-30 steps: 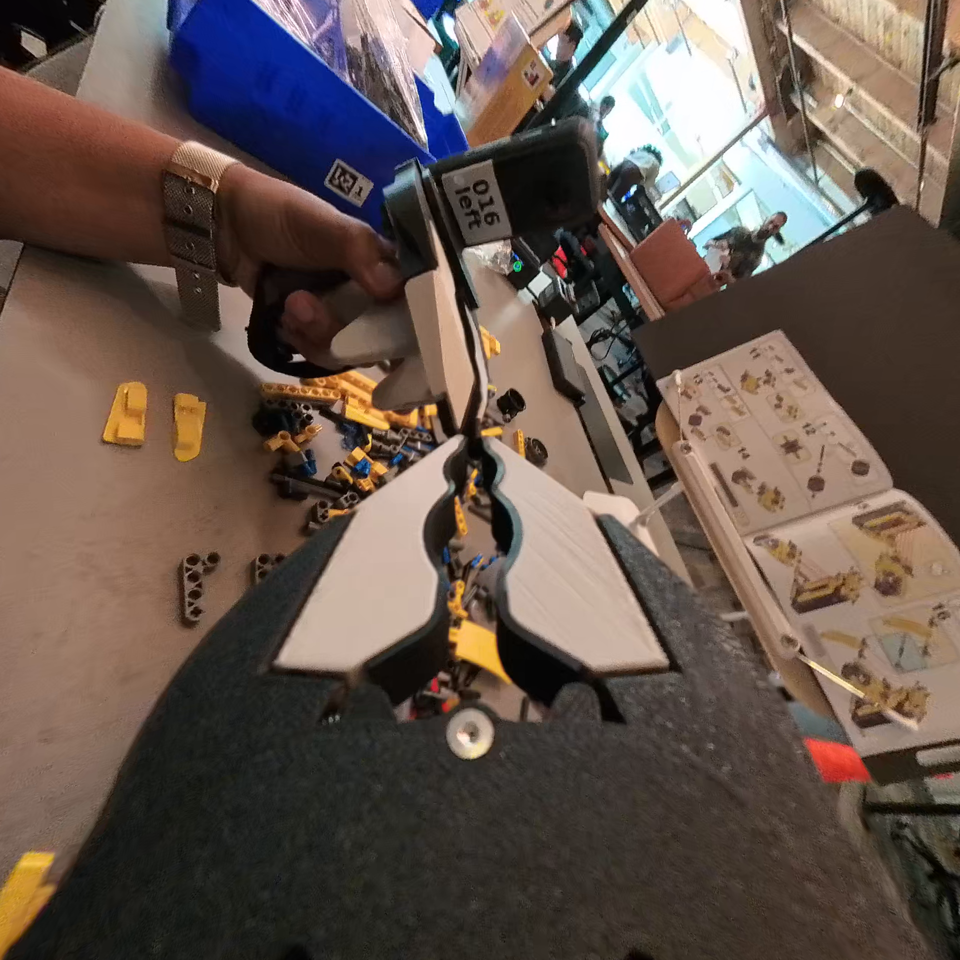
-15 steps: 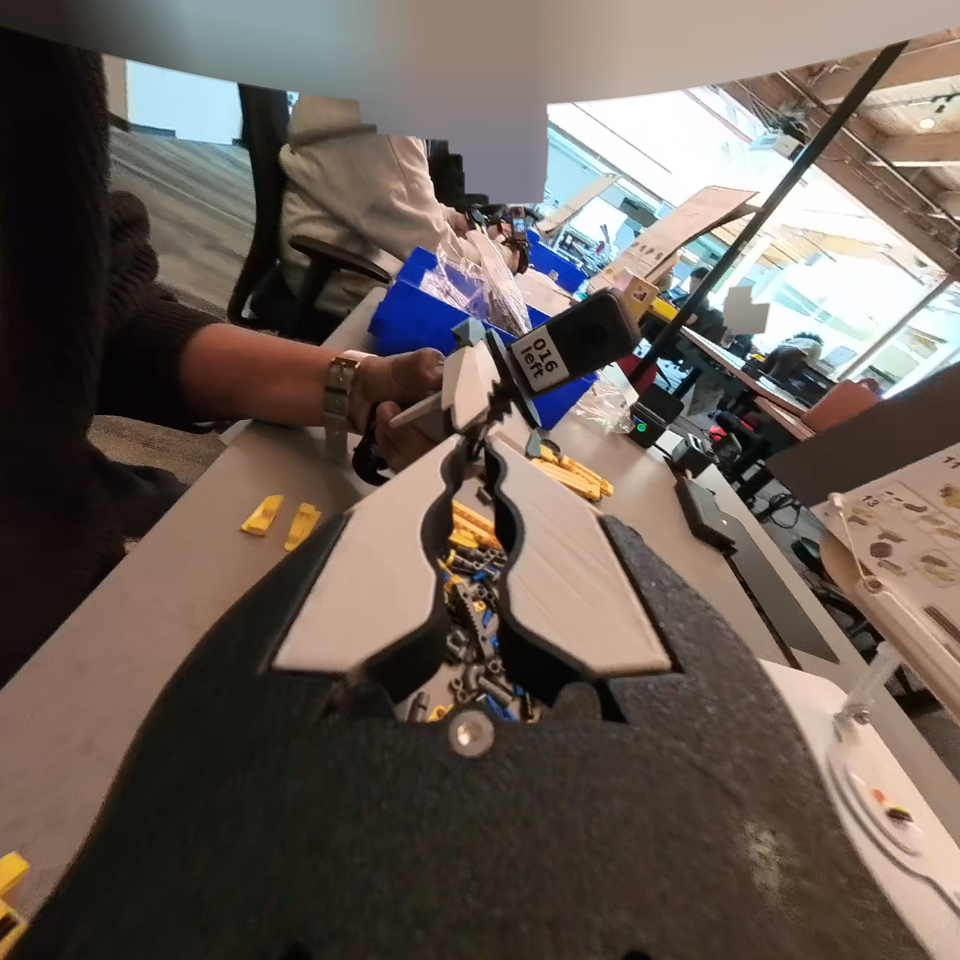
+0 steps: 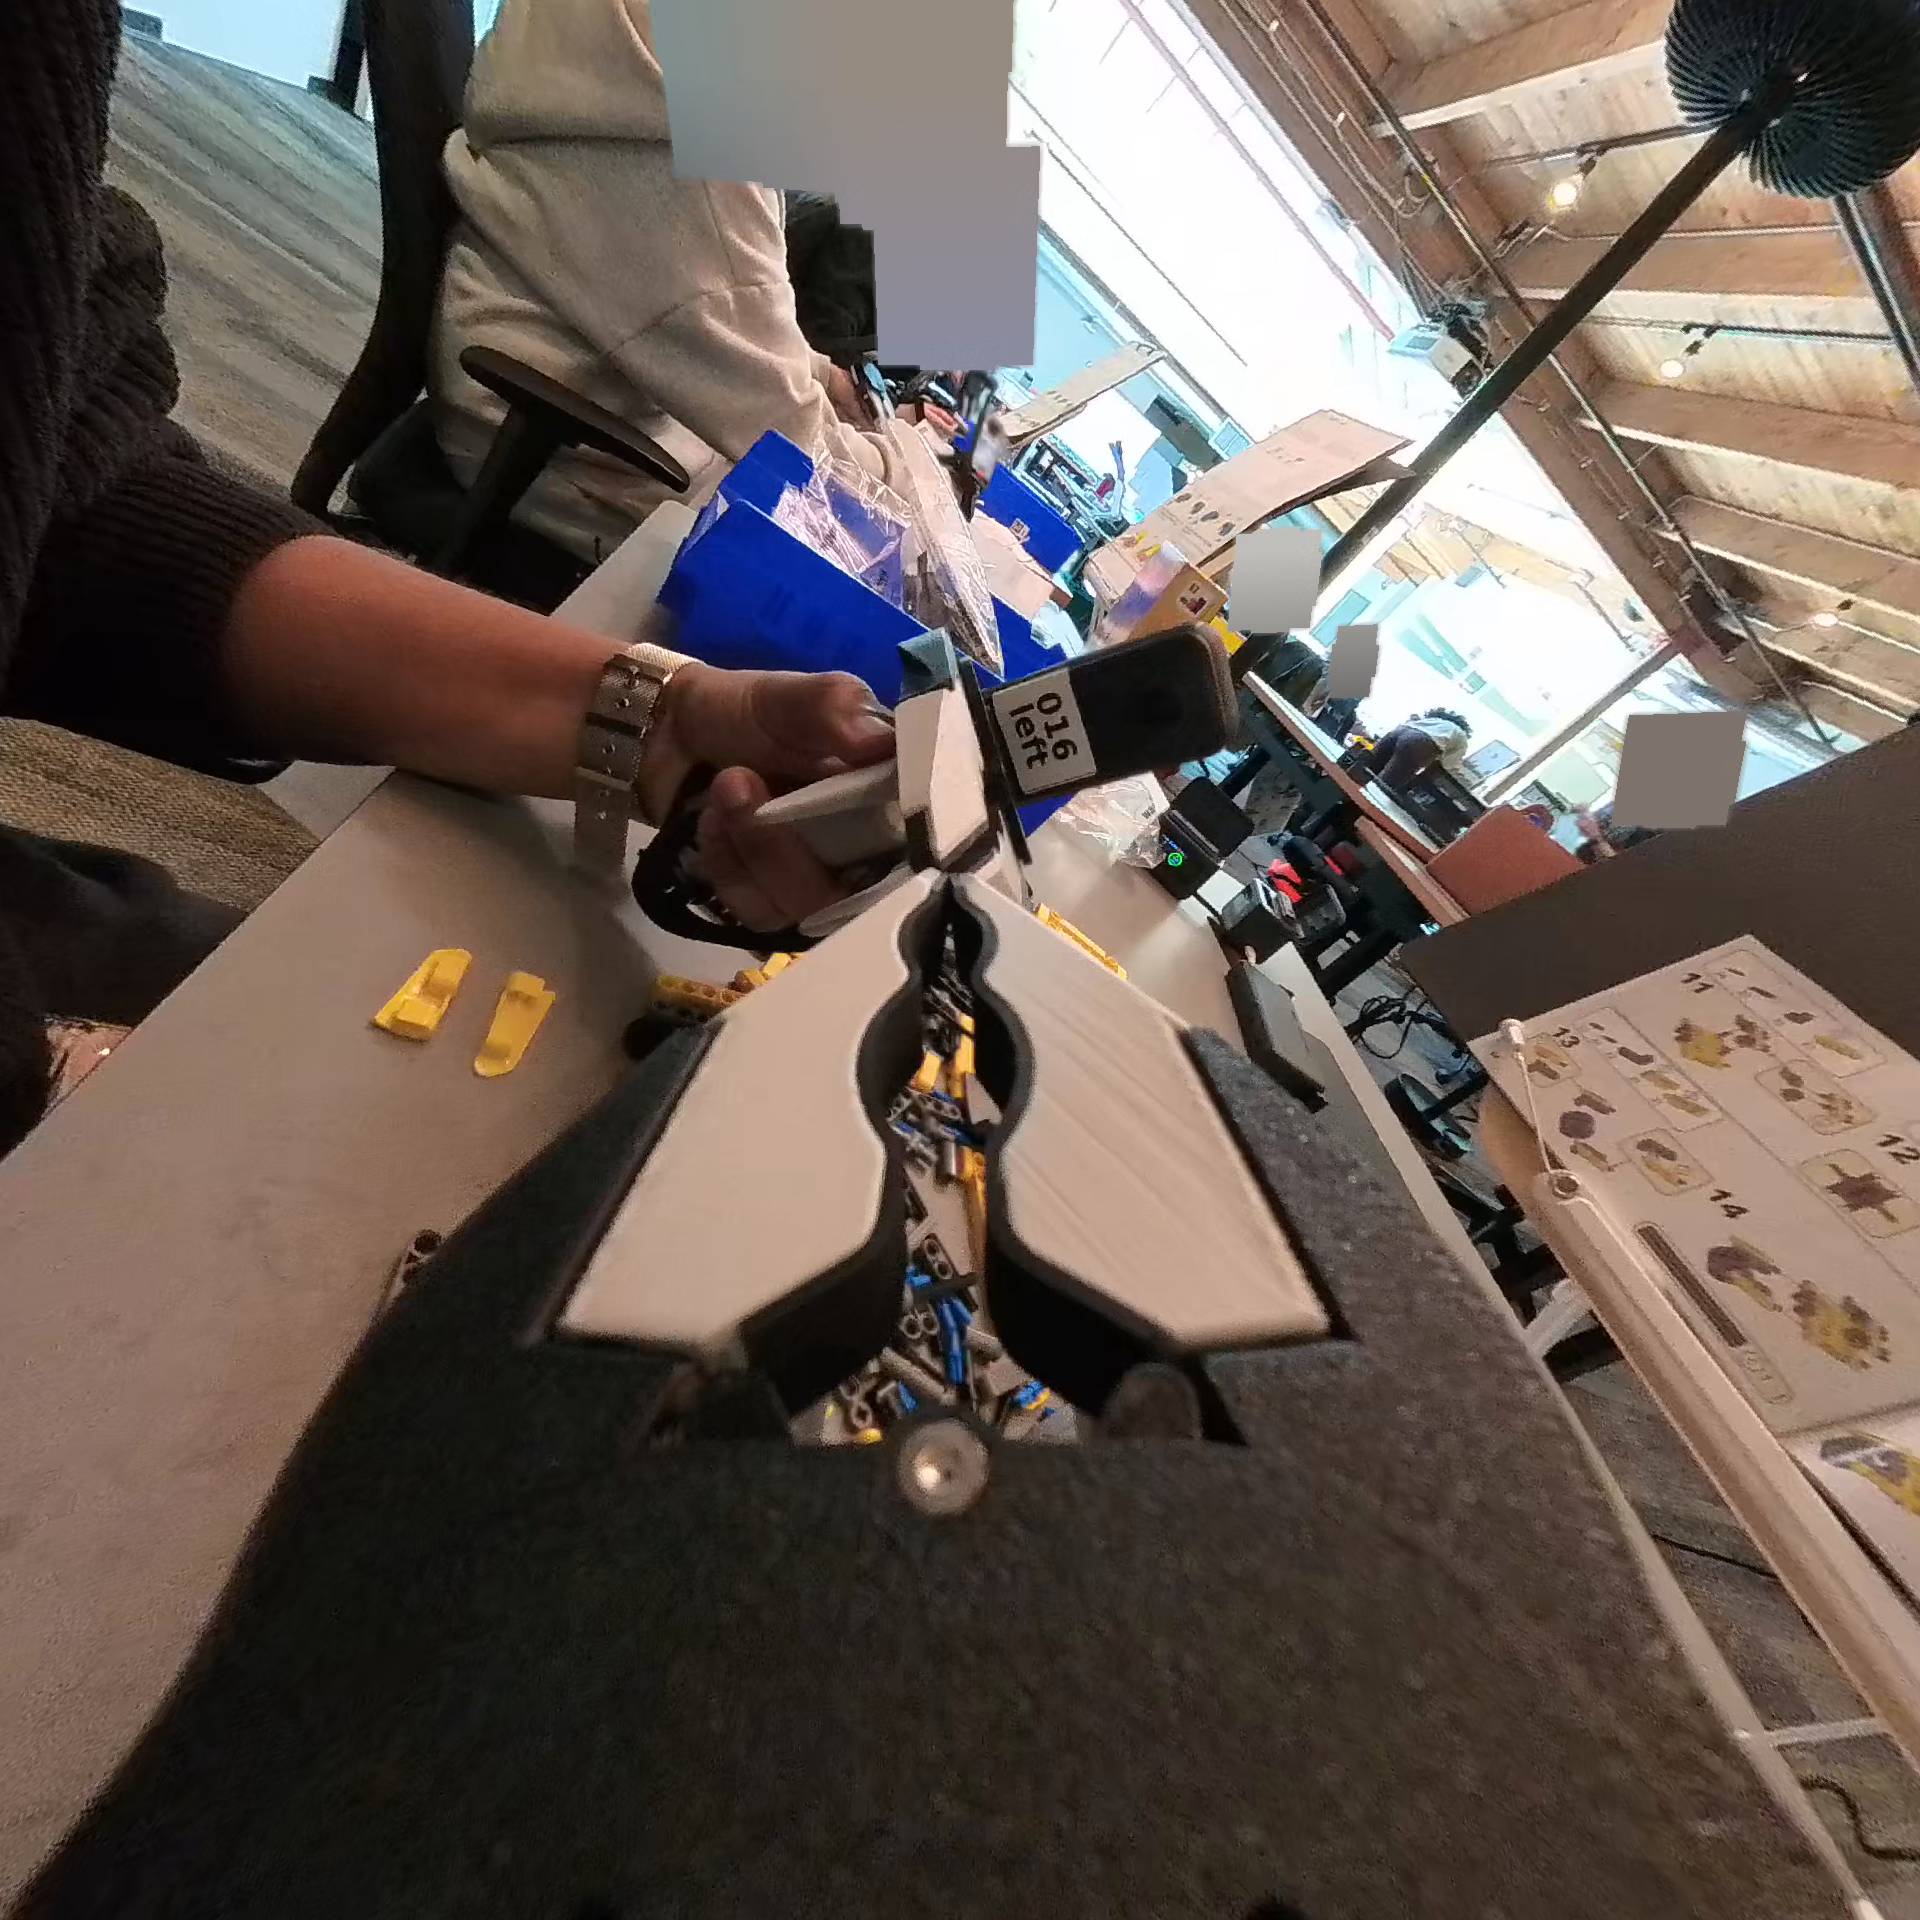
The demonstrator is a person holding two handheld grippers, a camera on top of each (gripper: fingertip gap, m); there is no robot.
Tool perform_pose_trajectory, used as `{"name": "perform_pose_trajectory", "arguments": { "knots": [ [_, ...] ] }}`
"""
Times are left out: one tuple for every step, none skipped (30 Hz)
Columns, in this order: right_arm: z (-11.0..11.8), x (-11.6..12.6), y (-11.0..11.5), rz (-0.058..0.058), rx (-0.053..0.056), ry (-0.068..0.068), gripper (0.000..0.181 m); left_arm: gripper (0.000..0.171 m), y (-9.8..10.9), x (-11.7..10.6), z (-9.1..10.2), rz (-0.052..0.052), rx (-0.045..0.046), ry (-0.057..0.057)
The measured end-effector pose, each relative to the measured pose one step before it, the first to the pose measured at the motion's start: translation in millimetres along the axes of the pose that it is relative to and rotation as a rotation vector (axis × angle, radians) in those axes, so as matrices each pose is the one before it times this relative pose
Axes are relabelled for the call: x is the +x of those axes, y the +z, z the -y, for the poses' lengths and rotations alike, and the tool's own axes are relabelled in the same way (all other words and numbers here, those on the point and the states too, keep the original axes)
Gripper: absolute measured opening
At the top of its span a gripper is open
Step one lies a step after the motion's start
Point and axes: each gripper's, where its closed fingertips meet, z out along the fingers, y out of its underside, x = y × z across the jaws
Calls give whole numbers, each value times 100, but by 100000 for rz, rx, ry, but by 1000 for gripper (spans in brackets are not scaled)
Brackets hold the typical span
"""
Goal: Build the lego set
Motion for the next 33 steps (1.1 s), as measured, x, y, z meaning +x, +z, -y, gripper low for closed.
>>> {"name": "perform_pose_trajectory", "arguments": {
  "knots": [
    [-34, 61, -27, -127, -63, 588, 0, 2, 20, -79, 50, 380, 325, 27],
    [-117, 77, -27, -91, -390, 582, 0, 2, -7, -142, 19, 674, 159, -193],
    [-172, 82, -12, -256, -679, 447, 0, 2, -36, -213, 18, 1198, 96, 11],
    [-237, 110, 15, -464, -738, 434, 0, 2, -54, -254, 22, 1591, 123, 174],
    [-265, 106, 20, -423, -779, 662, 0, 2, -59, -286, 3, 1751, 19, 111],
    [-277, 113, 12, -338, -940, 724, 0, 2, -64, -287, 14, 1743, 70, 88],
    [-248, 141, 31, -406, -874, 605, 0, 2, -51, -277, 48, 1694, 280, 214],
    [-231, 156, 20, -455, -771, 706, 0, 2, -47, -258, 66, 1656, 378, 194],
    [-244, 175, 13, -483, -843, 826, 0, 2, -62, -288, 69, 1736, 455, 179],
    [-232, 212, -15, -573, -722, 835, 0, 0, -94, -259, 110, 1594, 656, 230],
    [-144, 330, -95, -975, -173, 1046, 0, 0, -168, -255, 219, 1679, 1335, 179],
    [-79, 487, -176, -1423, 365, 1635, 0, 0, -237, -275, 265, 1687, 1534, 176],
    [-14, 582, -248, -1548, 874, 2343, 0, 0, -233, -191, 246, 1221, 1392, 117],
    [52, 656, -305, -1566, 1213, 2956, 0, 0, -205, -85, 225, 698, 1312, 251],
    [86, 724, -342, -1771, 1376, 3426, 0, 0, -151, -73, 208, 693, 1192, 382],
    [114, 772, -360, -1952, 1540, 3633, 0, 0, -89, -130, 134, 1056, 728, 499],
    [144, 790, -364, -2060, 1549, 3598, 0, 0, -47, -158, 53, 1068, 331, 315],
    [142, 783, -358, -2062, 1428, 3402, 0, 0, -10, -134, -3, 737, 60, -24],
    [154, 715, -346, -1799, 1360, 3121, 0, 0, 18, -108, -29, 584, -157, -111],
    [137, 607, -315, -1408, 1167, 2822, 0, 0, 32, -96, -57, 542, -313, 67],
    [68, 544, -273, -1286, 627, 2509, 0, 0, 45, -81, -84, 618, -523, 309],
    [17, 512, -238, -1416, 158, 1894, 0, 0, 49, -147, -108, 1096, -690, 514],
    [26, 443, -209, -1267, -180, 843, 0, 0, 46, -190, -127, 1330, -799, 503],
    [-39, 380, -201, -1313, -902, -389, 2, 0, 31, -163, -122, 1115, -780, 355],
    [-185, 398, -198, -1999, -1866, -1353, 6, 0, 42, -167, -125, 1048, -800, 289],
    [-345, 377, -261, -2607, -2705, -1954, 10, 0, 25, -199, -129, 1273, -836, 327],
    [-447, 282, -345, -2872, -3286, -2002, 11, 0, -10, -211, -95, 1420, -648, 454],
    [-465, 197, -460, -3067, -3657, -913, 14, 0, -49, -200, -62, 1533, -437, 638],
    [-488, 2, -599, -2301, -3907, 501, 18, 0, -42, -168, -24, 1473, -265, 798],
    [-526, -253, -742, -938, -4020, 1229, 20, 0, -56, -131, -11, 1151, -146, 759],
    [-607, -309, -838, -709, -3845, 1281, 19, 0, -59, -115, 22, 1051, 29, 564],
    [-649, -134, -926, -1868, -3161, 1246, 19, 0, -38, -109, 75, 961, 348, 471],
    [-641, -8, -940, -2528, -2361, 1731, 19, 0, -37, -65, 105, 681, 560, 404]
  ]
}}
